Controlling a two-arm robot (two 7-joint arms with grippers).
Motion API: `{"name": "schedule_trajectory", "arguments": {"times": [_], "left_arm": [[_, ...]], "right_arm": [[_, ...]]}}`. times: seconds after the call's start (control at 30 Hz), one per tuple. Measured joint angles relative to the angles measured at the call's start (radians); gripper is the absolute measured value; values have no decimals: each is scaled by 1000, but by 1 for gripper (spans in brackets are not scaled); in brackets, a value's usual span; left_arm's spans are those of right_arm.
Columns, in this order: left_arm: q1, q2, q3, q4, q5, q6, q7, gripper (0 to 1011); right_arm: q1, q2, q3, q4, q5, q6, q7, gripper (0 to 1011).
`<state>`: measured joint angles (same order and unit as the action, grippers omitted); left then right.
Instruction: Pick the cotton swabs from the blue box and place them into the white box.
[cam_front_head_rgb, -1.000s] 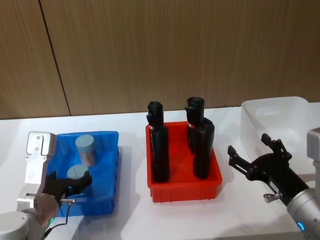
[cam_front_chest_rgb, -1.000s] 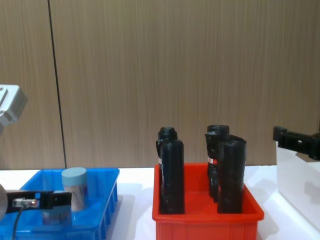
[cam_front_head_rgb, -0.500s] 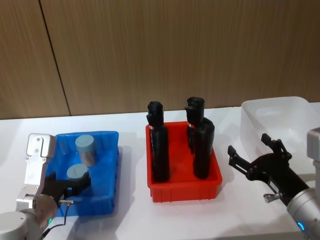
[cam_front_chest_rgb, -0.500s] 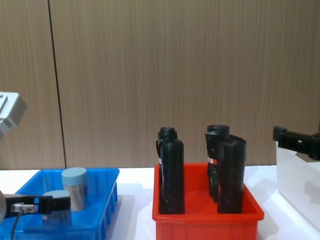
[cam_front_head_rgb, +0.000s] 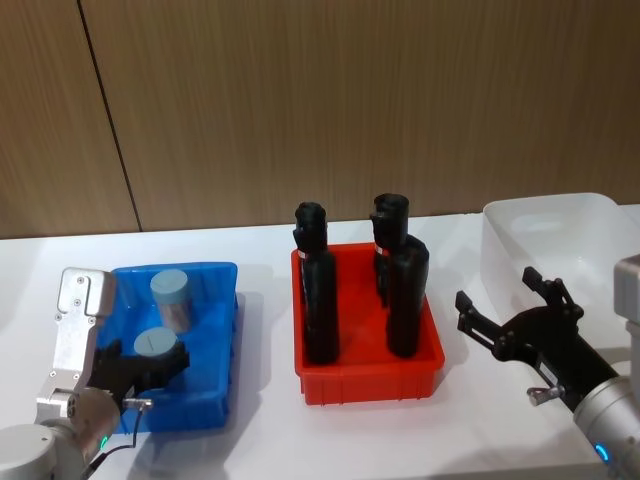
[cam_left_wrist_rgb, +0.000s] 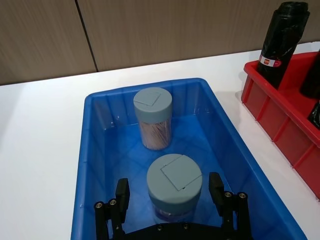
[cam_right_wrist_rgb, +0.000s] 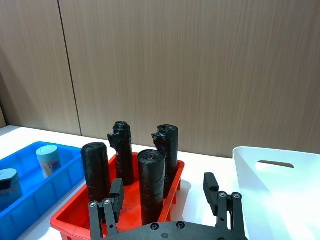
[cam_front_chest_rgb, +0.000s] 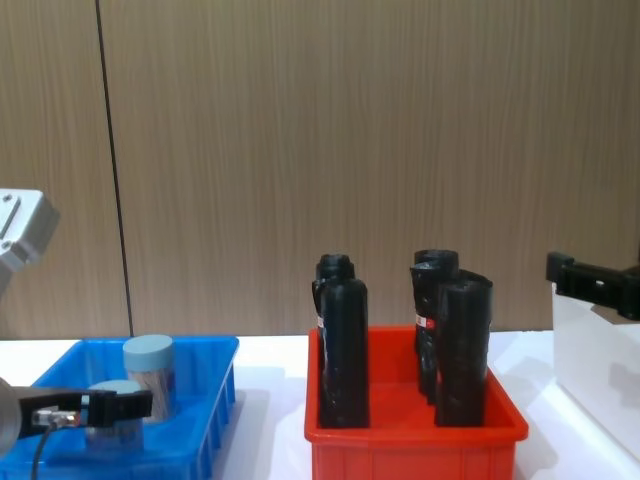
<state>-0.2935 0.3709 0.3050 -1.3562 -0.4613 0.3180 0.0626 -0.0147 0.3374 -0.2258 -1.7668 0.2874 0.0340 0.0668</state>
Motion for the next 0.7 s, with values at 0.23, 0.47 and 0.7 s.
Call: {"name": "schedule_trajectory", "arguments": {"times": [0.23,0.47,0.7], "left_arm": [[-8,-7,1,24,4,-30,-31,1004],[-17,-16,3,47,6,-48,-56,967],[-23,-22,6,59,18,-50,-67,799]], "right_arm": [[0,0,0,0,0,0,0,1001],[0,0,0,0,0,0,0,1001],[0,0,0,0,0,0,0,1002]]}}
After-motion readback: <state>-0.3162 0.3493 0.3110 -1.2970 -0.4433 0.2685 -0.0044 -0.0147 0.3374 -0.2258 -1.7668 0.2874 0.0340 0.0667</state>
